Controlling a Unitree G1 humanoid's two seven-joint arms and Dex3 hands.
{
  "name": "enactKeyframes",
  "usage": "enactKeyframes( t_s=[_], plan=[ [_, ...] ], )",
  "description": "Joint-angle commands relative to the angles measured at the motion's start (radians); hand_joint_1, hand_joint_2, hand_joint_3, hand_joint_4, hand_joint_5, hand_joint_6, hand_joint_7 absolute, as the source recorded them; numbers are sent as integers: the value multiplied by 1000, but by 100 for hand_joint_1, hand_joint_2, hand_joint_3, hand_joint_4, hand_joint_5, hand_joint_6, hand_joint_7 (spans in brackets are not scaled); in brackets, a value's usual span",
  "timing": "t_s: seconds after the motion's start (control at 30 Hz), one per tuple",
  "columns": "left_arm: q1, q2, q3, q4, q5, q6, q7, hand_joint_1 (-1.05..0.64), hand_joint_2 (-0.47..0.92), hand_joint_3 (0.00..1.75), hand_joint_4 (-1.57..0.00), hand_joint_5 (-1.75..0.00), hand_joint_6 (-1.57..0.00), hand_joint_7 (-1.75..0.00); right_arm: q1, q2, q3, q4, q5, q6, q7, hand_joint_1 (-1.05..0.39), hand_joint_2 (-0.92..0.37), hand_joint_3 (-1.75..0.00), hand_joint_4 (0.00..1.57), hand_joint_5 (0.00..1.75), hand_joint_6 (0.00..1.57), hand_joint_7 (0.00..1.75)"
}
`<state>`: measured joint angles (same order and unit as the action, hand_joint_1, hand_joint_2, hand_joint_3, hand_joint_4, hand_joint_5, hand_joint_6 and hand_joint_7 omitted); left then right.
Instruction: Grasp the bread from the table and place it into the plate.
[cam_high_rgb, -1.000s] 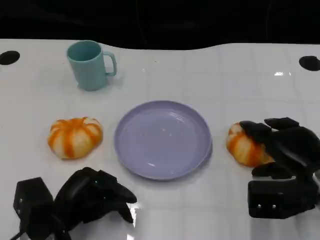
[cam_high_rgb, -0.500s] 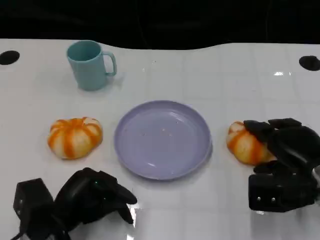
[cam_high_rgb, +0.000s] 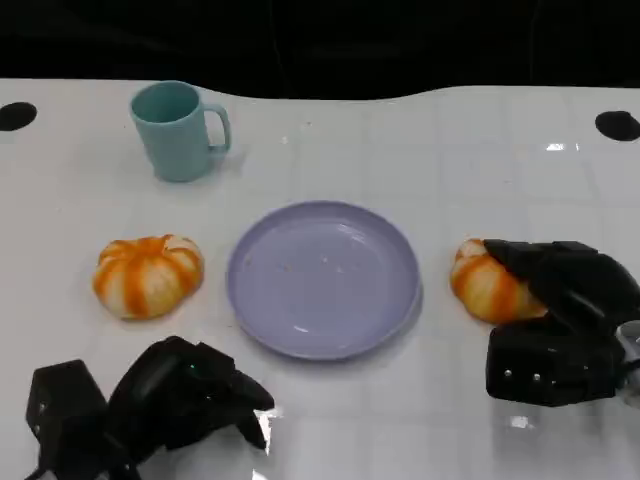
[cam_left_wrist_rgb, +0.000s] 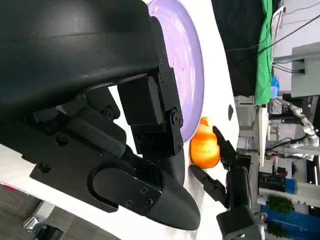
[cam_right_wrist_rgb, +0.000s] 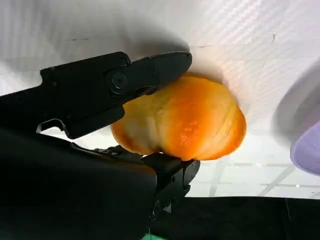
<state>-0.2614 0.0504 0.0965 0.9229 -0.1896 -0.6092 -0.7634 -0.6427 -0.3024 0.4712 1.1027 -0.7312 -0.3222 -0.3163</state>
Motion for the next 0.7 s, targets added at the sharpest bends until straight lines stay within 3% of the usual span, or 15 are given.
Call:
enactKeyframes(
  t_s=[0.03, 0.07, 0.13, 0.17, 0.2, 0.27, 0.33, 0.4, 0.47, 0.57, 0.7],
  plan=[
    [13, 17, 2, -15, -8, 2, -3, -105, 85, 0, -125, -89, -157, -4, 6, 10, -17, 21, 30, -22, -71, -33, -92, -6, 54, 117, 63, 16],
    [13, 17, 2, -17, -10, 5, -4, -105, 85, 0, -125, -89, -157, -4, 8, 12, -21, 22, 35, -33, -95, -29, -92, -9, 55, 140, 73, 22],
    [14, 17, 2, -19, -11, 10, -5, -105, 85, 0, -125, -89, -157, -4, 8, 10, -20, 27, 38, -55, -130, -23, -92, -22, 72, 149, 94, 34],
    [15, 17, 1, -19, -11, 9, -5, -105, 84, 0, -125, -89, -157, -4, 8, 9, -17, 27, 34, -67, -158, -20, -89, -34, 79, 162, 102, 56],
    [15, 17, 1, -20, -11, 8, -4, -105, 84, 0, -125, -89, -157, -4, 7, 8, -14, 30, 31, -75, -176, -19, -84, -44, 82, 168, 94, 91],
    [16, 17, 0, -21, -8, 7, 0, -105, 85, 0, -126, -90, -157, -3, 10, 8, -13, 29, 27, -100, -231, -18, -75, -55, 85, 173, 80, 136],
    [16, 19, -3, -20, -2, 3, 5, -105, 85, 0, -126, -90, -157, -4, 12, 10, -15, 27, 27, -124, -283, -18, -68, -73, 86, 174, 70, 163],
    [15, 19, -4, -19, 0, 2, 6, -105, 85, 0, -126, -90, -157, -4, 11, 10, -13, 31, 24, -137, -311, -16, -62, -86, 86, 175, 67, 172],
    [15, 18, -2, -18, -5, 8, 3, -105, 85, 0, -126, -90, -157, -4, 8, 11, -11, 30, 24, -140, -322, -16, -61, -89, 86, 175, 66, 174],
    [13, 14, 3, -14, -14, 14, -3, -105, 83, 0, -125, -89, -157, -4, 5, 11, -9, 24, 20, -152, -348, -16, -49, -107, 88, 175, 67, 175],
    [9, 16, 0, -10, -5, 6, 3, -105, 85, 1, -125, -90, -157, -4, 1, 11, -10, 16, 23, -174, -365, -13, -43, -110, 90, 175, 68, 175]
  ],
)
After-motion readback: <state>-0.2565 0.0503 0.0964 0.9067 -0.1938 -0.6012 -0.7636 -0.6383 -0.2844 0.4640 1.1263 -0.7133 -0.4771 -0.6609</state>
